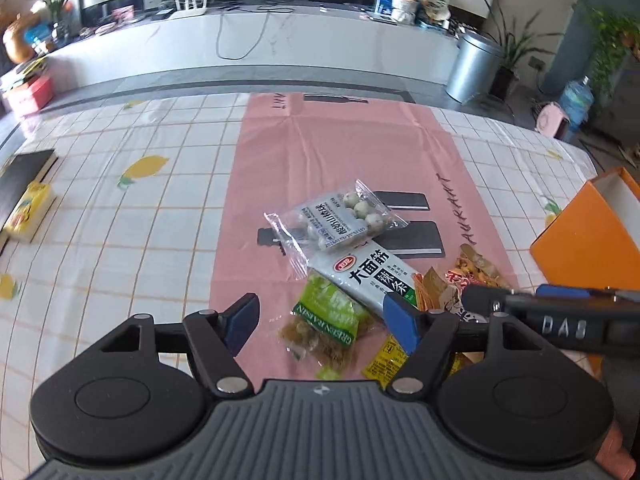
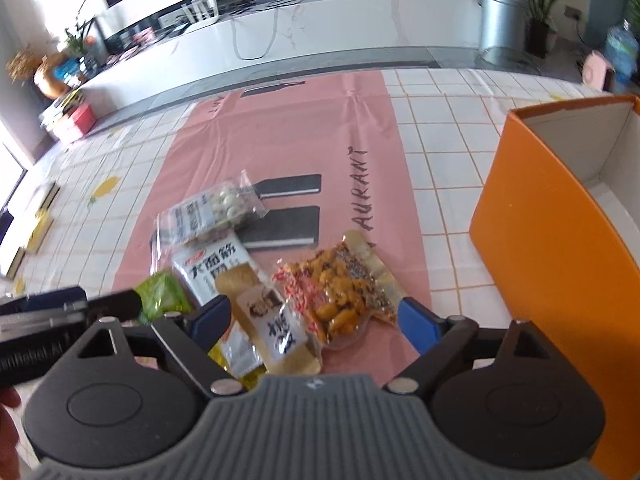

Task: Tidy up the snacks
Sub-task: 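Move both open tools toward the remaining snacks near the yellow packet, then close the left tool on the green raisin bag while the right tool closes on the orange nut bag, then carry the raisin bag with the left tool while the right tool carries the nut bag into the orange box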

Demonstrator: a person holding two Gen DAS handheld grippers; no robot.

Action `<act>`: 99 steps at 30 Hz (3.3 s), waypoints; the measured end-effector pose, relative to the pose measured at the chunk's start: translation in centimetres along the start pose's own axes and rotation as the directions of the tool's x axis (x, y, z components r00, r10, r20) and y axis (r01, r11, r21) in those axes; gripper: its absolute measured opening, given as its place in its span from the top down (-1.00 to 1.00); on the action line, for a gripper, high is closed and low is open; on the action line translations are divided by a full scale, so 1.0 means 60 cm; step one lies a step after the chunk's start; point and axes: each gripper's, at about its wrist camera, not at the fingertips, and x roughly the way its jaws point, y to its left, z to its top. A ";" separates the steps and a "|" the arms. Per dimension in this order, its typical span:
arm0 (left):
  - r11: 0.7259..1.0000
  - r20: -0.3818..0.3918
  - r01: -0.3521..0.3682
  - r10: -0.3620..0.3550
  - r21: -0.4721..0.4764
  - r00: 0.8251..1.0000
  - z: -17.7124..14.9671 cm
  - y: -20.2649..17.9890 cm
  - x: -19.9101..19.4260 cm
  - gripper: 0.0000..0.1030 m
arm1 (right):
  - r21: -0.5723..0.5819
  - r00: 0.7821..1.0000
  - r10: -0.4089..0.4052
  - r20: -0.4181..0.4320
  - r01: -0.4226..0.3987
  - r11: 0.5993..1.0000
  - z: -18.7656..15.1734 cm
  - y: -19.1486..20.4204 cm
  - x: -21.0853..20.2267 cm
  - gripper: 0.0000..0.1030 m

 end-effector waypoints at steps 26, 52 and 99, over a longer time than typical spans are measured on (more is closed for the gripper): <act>0.986 -0.078 0.153 -0.158 -0.069 0.984 -0.046 0.051 0.057 -0.36 | 0.096 0.988 -0.146 -0.058 0.151 0.984 0.003 0.045 0.060 -0.65; 0.979 -0.180 0.105 -0.136 -0.173 0.974 -0.098 0.059 0.003 -0.36 | -0.001 0.996 -0.059 -0.061 0.059 0.998 -0.068 -0.012 -0.062 -0.61; 0.992 -0.141 0.020 -0.037 -0.121 0.989 -0.090 0.031 0.016 0.02 | 0.064 0.998 -0.003 -0.067 0.008 0.998 0.000 -0.022 -0.005 0.53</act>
